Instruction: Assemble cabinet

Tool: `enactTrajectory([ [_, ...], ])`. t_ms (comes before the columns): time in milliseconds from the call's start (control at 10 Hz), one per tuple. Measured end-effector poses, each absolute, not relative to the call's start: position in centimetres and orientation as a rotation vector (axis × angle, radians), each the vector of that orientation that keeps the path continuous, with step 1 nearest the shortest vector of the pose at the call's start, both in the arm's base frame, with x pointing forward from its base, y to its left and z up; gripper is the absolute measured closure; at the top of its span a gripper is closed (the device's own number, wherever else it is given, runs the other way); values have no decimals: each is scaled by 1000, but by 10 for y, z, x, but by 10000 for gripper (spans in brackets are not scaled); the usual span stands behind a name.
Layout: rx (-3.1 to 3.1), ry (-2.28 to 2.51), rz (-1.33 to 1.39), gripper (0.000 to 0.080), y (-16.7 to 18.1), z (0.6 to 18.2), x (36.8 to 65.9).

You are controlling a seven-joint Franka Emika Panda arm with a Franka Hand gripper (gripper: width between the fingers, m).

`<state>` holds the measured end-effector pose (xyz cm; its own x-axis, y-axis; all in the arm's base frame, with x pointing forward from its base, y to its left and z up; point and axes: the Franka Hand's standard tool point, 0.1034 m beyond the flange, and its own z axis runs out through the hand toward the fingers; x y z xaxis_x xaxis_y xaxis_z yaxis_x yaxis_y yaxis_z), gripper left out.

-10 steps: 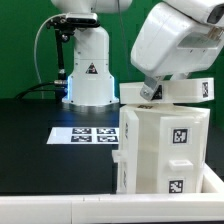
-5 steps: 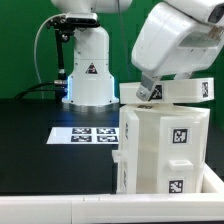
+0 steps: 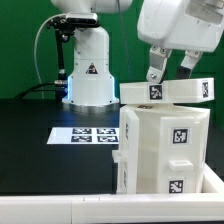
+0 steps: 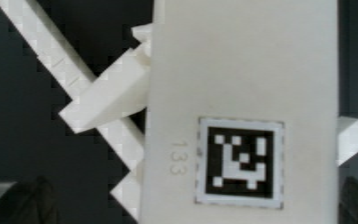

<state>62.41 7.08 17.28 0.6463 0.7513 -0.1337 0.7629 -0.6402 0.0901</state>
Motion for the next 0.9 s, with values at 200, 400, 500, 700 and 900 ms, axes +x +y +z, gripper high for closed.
enactTrajectory([
  [200,2766,1244,38,4,68,162,626],
  [400,2798,1218,143,4,64,158,626],
  [500,2813,1193,118,4,68,158,623],
  [700,2845,1137,75,4,69,157,619],
  [900,2869,1087,77,132,69,156,619],
])
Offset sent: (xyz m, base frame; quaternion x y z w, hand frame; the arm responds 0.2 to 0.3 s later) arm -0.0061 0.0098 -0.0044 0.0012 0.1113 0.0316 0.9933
